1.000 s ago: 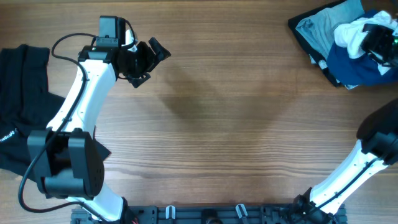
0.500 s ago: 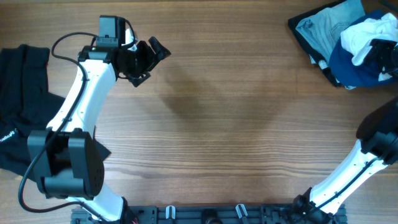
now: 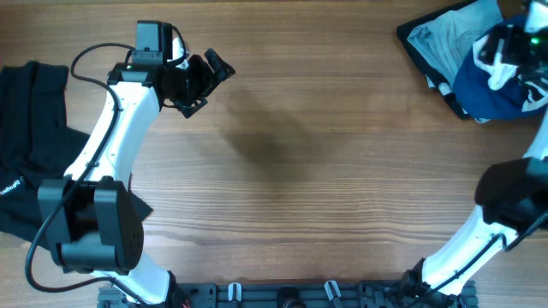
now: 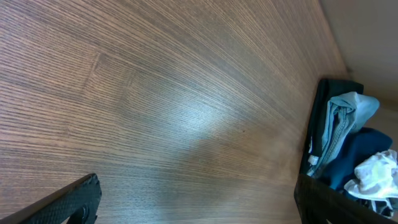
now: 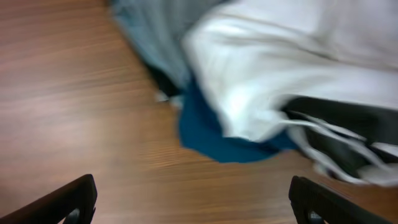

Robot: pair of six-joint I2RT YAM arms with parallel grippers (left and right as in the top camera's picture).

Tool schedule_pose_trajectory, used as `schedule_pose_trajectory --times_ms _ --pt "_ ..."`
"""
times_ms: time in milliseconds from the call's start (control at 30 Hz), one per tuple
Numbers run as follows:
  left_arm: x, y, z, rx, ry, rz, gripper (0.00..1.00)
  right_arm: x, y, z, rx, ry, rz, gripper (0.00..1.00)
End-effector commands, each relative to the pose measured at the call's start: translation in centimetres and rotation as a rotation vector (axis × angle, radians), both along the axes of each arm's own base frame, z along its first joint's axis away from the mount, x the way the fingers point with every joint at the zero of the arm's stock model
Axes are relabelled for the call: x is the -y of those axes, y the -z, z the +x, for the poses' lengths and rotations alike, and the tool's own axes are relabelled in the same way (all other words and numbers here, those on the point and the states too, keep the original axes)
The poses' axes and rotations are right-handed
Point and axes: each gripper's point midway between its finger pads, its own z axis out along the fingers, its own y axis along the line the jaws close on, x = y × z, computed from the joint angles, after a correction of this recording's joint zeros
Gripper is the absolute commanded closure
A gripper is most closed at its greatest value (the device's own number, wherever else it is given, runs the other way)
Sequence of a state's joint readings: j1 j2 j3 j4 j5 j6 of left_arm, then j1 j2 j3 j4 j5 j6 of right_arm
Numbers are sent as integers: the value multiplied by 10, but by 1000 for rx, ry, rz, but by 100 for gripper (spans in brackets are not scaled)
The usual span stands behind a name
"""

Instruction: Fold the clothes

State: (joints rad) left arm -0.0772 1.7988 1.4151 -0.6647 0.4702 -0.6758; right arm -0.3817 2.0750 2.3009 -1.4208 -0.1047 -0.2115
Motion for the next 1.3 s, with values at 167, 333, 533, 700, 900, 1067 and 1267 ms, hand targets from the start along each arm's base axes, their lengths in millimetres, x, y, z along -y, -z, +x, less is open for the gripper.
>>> schedule_pose_trajectory --times_ms 167,333,533,700,900,1067,1267 --pt "2 -12 2 23 -2 -17 0 2 -15 37 152 27 -2 0" --pt "2 -12 2 24 -2 -17 0 22 3 31 141 54 113 0" --pt "2 -12 2 23 -2 -17 0 34 70 34 4 116 187 0" --pt "1 -10 0 9 -2 -16 0 47 140 48 -69 167 232 0" --pt "1 -10 0 9 -3 -15 0 68 151 59 -15 209 232 0" --pt "1 -10 0 9 -2 -15 0 46 143 49 -64 199 281 0" --pt "1 -10 -1 9 -2 -15 0 3 14 59 176 85 179 0"
